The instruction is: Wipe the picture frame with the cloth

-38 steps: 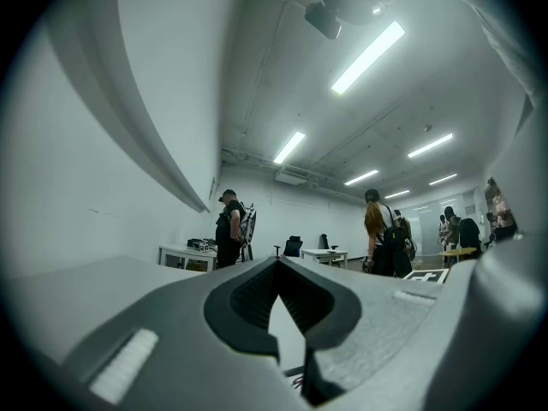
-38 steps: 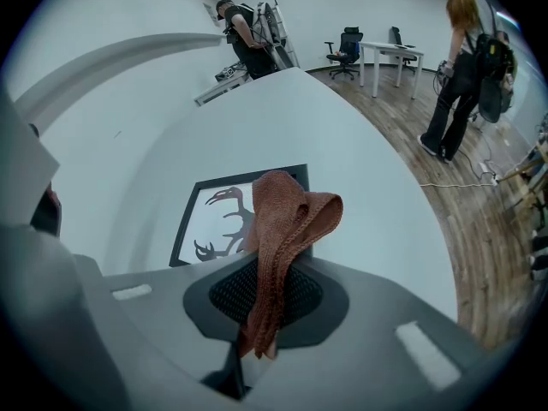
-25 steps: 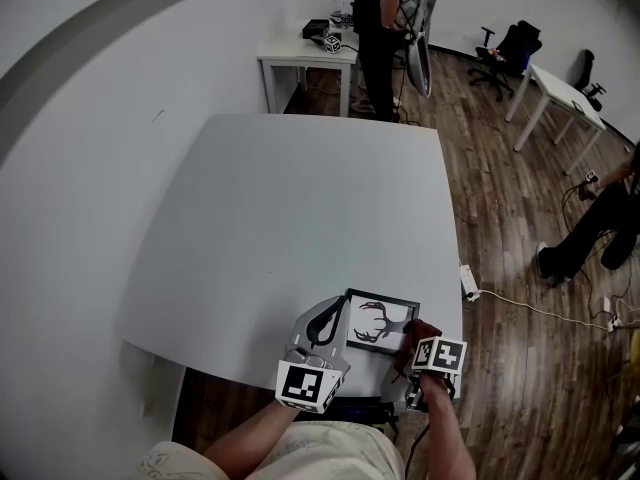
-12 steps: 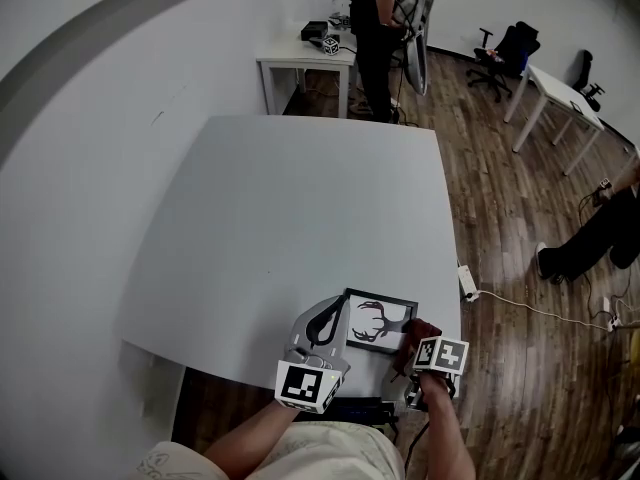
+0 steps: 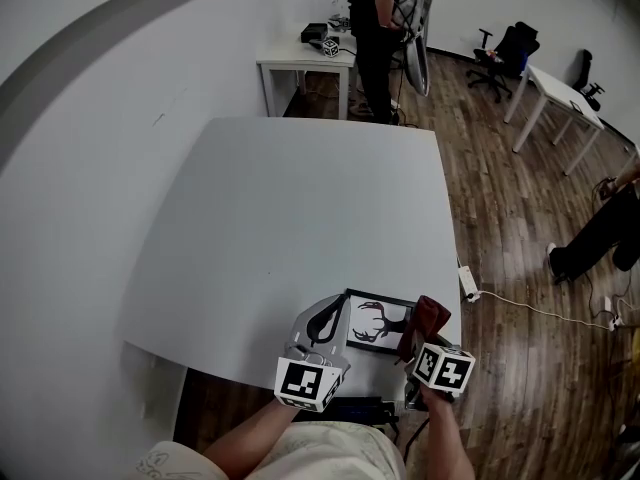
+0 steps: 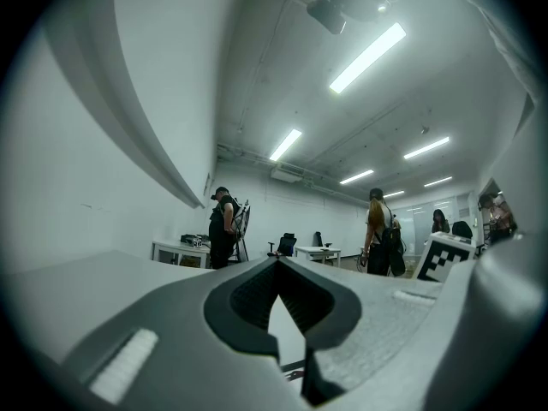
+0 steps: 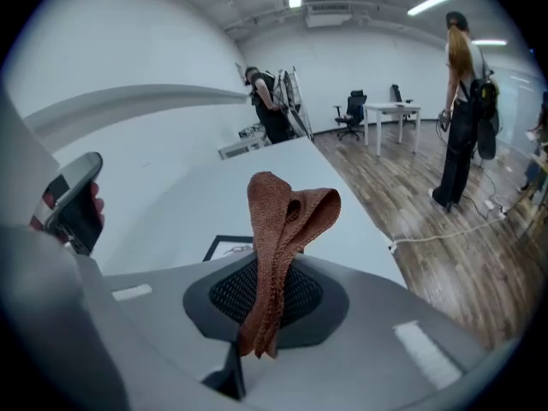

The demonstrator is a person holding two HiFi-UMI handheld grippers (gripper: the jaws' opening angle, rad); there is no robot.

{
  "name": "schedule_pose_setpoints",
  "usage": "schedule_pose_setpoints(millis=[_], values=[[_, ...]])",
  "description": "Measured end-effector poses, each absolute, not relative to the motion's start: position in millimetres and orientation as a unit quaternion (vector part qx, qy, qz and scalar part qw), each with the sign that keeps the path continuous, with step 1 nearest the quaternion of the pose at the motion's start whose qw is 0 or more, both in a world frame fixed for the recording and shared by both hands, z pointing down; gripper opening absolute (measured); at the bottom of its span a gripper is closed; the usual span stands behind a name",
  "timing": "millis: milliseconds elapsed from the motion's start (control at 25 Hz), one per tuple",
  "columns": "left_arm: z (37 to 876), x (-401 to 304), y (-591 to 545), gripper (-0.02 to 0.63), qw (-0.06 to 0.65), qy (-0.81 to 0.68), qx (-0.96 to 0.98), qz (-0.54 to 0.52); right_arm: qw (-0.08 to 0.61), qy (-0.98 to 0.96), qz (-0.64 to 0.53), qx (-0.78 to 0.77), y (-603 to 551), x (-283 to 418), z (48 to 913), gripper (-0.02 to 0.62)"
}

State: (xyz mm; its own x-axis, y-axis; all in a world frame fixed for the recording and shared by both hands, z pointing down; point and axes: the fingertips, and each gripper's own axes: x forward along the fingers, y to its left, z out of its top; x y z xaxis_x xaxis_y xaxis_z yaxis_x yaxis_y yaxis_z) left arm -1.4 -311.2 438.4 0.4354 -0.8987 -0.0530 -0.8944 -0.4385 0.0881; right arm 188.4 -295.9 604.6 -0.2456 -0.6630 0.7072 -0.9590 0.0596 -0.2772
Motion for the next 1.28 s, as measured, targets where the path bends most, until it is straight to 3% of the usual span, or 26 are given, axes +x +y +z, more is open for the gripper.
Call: schedule_pose_setpoints(millis=[760,1280], values=[[435.8,1.1,-314.9,0.002,0.031,-0.534,0.844,-0.043,0.009,-0.774,0.061,0.63,-296.2,185.1,453.0,0.06],[443.6,1.2,-314.7,0.002,0.022,-0.536,0.843,-0.034,0.003,-0.762,0.038,0.646,-281.4,187.3,456.9,0.061]])
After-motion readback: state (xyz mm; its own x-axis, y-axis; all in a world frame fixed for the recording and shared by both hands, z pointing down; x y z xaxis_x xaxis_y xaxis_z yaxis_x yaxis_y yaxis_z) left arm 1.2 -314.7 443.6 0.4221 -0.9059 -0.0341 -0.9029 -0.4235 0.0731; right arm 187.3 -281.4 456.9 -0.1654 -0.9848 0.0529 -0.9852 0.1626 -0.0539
